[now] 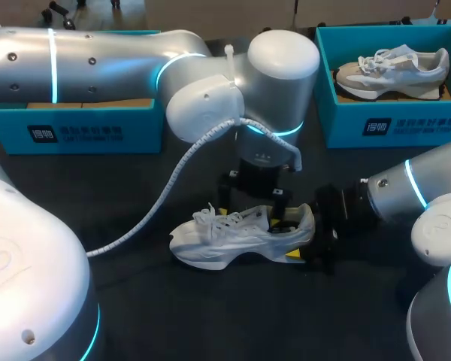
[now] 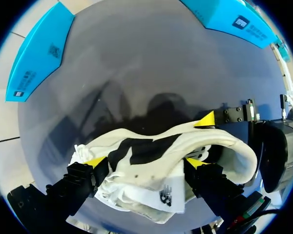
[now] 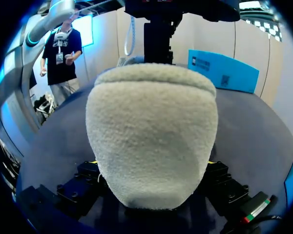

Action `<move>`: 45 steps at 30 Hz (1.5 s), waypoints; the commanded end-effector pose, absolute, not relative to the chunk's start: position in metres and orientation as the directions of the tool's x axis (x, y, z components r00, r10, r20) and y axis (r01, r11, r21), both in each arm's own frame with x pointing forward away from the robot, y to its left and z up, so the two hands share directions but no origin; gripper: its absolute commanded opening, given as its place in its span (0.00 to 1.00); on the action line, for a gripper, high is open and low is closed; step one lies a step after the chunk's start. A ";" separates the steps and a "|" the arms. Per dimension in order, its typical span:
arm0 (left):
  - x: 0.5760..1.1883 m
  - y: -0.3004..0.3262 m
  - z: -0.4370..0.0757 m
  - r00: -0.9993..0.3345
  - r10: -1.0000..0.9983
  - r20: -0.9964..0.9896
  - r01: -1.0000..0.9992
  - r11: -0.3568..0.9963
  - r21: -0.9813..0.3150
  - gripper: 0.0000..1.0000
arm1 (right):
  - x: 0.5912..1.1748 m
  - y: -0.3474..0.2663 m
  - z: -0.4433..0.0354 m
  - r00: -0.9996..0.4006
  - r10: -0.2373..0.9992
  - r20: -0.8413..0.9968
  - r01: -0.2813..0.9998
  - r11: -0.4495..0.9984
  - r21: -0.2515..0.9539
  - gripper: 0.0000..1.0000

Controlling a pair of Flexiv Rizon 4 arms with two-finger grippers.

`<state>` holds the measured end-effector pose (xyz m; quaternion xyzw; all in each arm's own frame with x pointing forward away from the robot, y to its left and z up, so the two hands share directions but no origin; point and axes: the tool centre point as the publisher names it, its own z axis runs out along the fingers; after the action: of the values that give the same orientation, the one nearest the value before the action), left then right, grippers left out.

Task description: Take the shoe out of the shoebox, open the shoe tongue, remove and reinsert the insole, then place the shoe into the shoebox

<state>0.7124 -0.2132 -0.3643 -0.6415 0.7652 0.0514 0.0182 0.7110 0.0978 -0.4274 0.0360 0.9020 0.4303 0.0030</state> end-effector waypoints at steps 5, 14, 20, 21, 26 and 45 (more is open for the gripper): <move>0.705 -0.187 -0.352 -0.139 -0.986 -0.088 -0.989 0.134 0.058 1.00 | 0.712 0.098 -0.428 -0.997 0.070 0.026 0.064 0.631 0.773 0.00; 0.699 -0.168 -0.334 -0.112 -0.991 -0.079 -0.992 0.107 0.062 1.00 | 0.712 0.098 -0.428 -0.997 0.070 0.026 0.064 0.631 0.773 0.00; 0.693 -0.158 -0.322 -0.105 -0.993 -0.055 -0.991 0.100 0.085 1.00 | 0.712 0.098 -0.428 -0.997 0.070 0.026 0.064 0.631 0.773 0.00; 0.692 -0.158 -0.320 -0.104 -0.993 -0.052 -0.991 0.099 0.088 1.00 | 0.712 0.098 -0.428 -0.997 0.070 0.026 0.064 0.631 0.773 0.00; 0.687 -0.153 -0.310 -0.108 -0.994 -0.028 -0.988 0.104 0.111 1.00 | 0.712 0.098 -0.428 -0.997 0.070 0.026 0.064 0.631 0.773 0.00; 0.671 -0.149 -0.297 -0.126 -0.992 0.017 -0.983 0.127 0.133 0.20 | 0.712 0.098 -0.428 -0.997 0.070 0.026 0.064 0.631 0.773 0.00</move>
<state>0.6727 -0.1529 -0.2973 -0.6589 0.7491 0.0487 -0.0481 0.7111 0.0977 -0.4274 0.0360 0.9020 0.4303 0.0031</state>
